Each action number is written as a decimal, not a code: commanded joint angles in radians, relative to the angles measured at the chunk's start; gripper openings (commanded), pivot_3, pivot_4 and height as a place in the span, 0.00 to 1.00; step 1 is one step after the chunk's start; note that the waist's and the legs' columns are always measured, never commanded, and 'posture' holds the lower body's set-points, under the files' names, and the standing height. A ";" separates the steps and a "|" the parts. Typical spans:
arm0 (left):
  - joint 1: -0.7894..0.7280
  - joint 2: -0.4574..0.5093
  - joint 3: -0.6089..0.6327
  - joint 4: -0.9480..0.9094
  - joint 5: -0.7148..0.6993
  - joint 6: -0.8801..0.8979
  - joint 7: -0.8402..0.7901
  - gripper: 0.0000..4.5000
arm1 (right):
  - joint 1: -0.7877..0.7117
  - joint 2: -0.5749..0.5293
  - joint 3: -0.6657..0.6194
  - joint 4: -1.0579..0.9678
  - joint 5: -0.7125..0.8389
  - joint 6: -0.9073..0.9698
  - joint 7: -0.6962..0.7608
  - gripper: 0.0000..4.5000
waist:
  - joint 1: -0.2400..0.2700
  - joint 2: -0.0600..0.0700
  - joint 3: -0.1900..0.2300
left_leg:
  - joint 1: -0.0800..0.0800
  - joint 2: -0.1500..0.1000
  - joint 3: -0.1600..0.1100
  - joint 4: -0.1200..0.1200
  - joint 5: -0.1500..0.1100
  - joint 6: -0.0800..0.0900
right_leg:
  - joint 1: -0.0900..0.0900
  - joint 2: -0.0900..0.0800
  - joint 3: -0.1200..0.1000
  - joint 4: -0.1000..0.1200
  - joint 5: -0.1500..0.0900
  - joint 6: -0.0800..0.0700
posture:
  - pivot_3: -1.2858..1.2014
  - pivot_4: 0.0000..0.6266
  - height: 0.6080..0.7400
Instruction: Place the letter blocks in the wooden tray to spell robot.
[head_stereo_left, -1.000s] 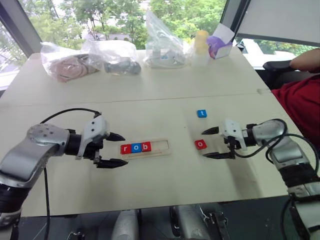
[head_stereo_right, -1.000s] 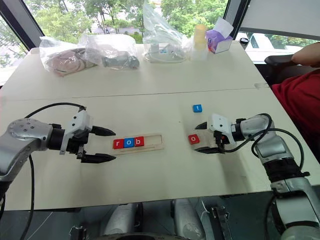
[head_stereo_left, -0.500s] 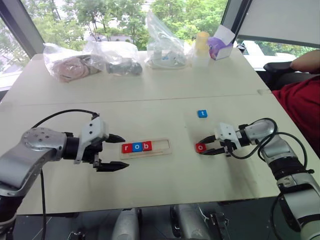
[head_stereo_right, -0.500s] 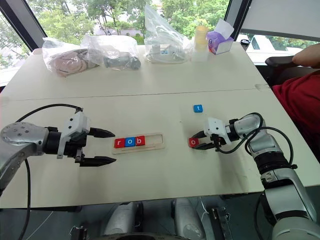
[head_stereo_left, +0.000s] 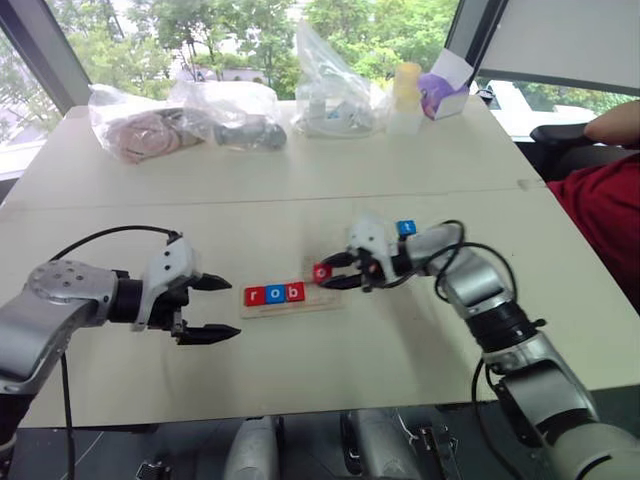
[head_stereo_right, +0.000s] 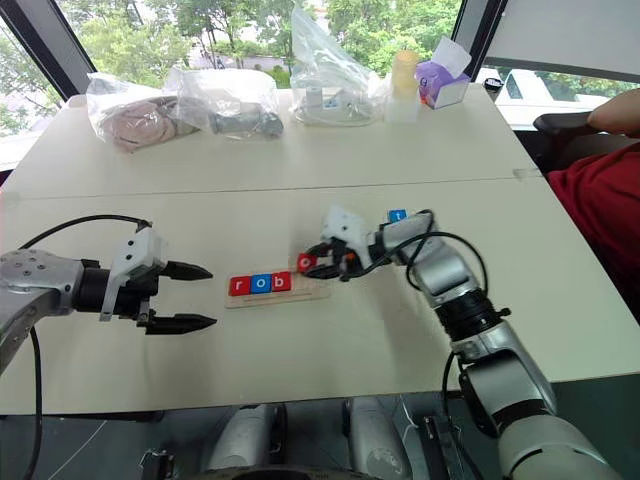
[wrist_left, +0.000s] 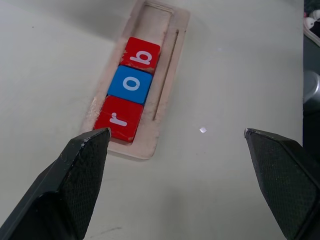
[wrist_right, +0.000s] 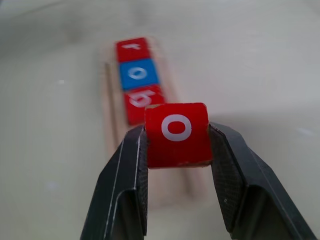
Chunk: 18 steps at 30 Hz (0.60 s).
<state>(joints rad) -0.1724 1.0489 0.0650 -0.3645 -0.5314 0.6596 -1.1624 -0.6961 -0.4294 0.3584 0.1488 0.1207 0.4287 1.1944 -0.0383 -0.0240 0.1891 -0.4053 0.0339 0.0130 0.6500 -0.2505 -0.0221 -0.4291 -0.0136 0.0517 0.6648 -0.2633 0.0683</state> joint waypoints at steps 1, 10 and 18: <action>-0.004 -0.007 0.031 -0.034 -0.010 -0.004 0.021 1.00 | -0.020 -0.004 0.015 -0.041 -0.012 -0.014 0.001 0.26 | 0.000 0.000 0.000 | 0.000 0.000 0.000 0.000 0.000 0.000 | 0.000 0.000 0.000 0.000 0.000 0.000 | 0.52 0.24 1.00; -0.009 -0.054 0.042 -0.063 -0.053 0.021 0.070 1.00 | -0.039 -0.005 0.076 0.020 -0.062 -0.060 0.025 0.26 | -0.006 0.000 0.000 | 0.000 0.000 0.000 0.001 0.000 0.000 | 0.000 0.000 0.000 0.000 0.000 0.000 | 0.52 0.24 1.00; -0.024 -0.054 0.026 -0.051 -0.048 0.012 0.075 1.00 | -0.059 0.020 0.083 0.095 -0.104 -0.101 0.001 0.26 | -0.006 0.000 0.000 | 0.000 0.000 0.000 0.000 0.000 0.000 | 0.000 0.001 0.000 0.000 0.000 0.000 | 0.52 0.24 1.00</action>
<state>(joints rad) -0.1830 0.9924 0.0729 -0.4082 -0.5764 0.6835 -1.0860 -0.7347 -0.4125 0.4458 0.2448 0.0193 0.3460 1.1970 -0.0440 -0.0243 0.1889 -0.4051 0.0338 0.0132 0.6505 -0.2505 -0.0220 -0.4292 -0.0130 0.0516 0.6648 -0.2630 0.0686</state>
